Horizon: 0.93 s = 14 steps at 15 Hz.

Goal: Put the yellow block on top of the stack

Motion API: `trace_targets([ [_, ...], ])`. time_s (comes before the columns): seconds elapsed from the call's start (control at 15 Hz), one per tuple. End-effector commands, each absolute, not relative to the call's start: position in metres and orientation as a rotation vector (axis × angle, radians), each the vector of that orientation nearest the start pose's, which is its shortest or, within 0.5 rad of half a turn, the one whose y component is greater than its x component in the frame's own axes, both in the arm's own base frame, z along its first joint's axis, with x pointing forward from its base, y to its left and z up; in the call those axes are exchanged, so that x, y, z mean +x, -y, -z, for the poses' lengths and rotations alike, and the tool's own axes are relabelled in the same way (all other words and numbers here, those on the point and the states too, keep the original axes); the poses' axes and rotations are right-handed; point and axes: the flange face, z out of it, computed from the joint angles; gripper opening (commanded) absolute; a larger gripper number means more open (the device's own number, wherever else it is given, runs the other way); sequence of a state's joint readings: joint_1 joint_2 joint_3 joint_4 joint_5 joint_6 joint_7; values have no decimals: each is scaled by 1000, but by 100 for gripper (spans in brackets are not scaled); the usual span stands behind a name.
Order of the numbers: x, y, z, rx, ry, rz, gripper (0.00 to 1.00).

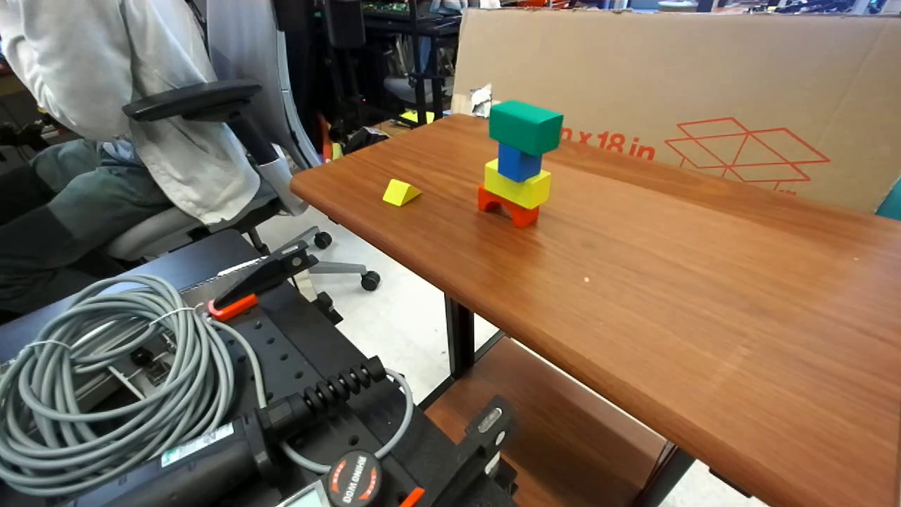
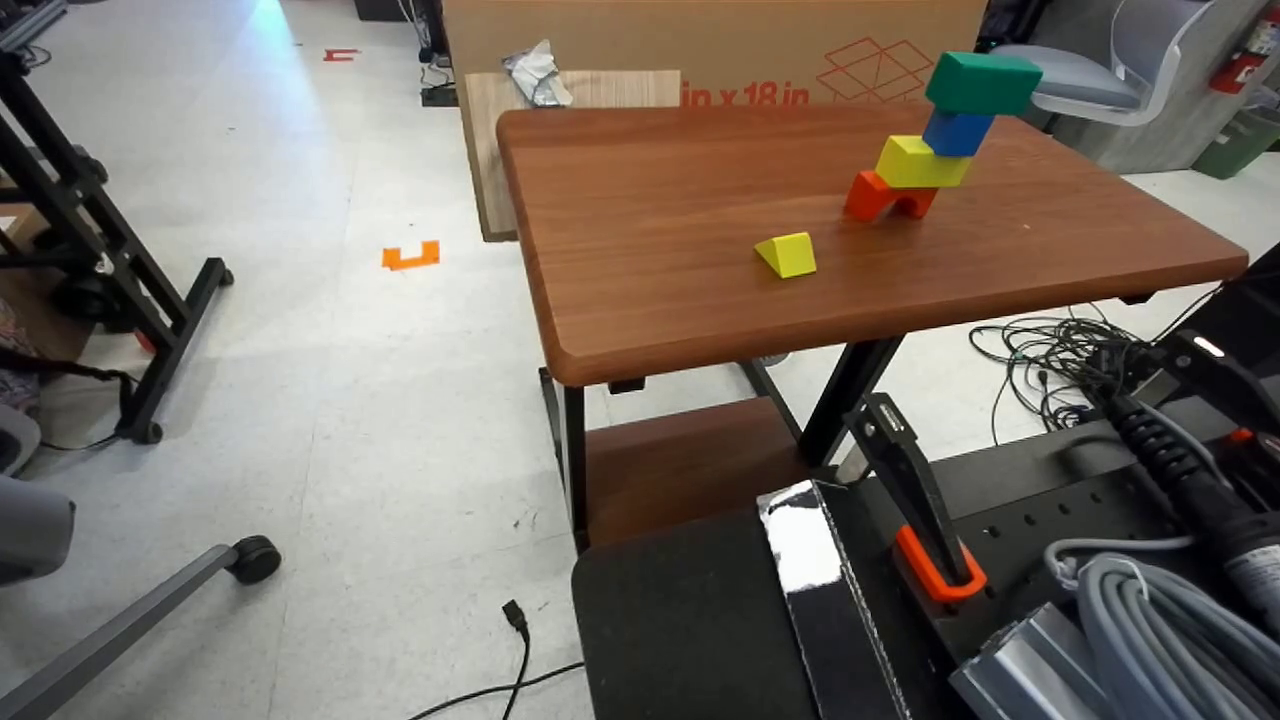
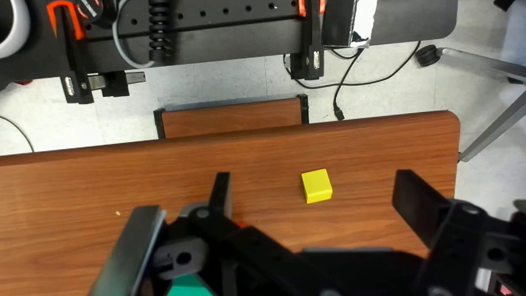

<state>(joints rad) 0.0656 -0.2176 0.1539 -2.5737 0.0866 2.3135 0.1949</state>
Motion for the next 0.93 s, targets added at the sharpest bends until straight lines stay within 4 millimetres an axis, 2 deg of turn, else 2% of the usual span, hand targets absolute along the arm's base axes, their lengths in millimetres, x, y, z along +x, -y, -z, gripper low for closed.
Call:
trace_targets([
  [0.0,441,-107,-311,-3128,-79,-56,100],
  [0.47,460,-123,-264,-3160,-61,-68,100],
  [0.87,463,-148,-233,-3235,-9,74,100],
])
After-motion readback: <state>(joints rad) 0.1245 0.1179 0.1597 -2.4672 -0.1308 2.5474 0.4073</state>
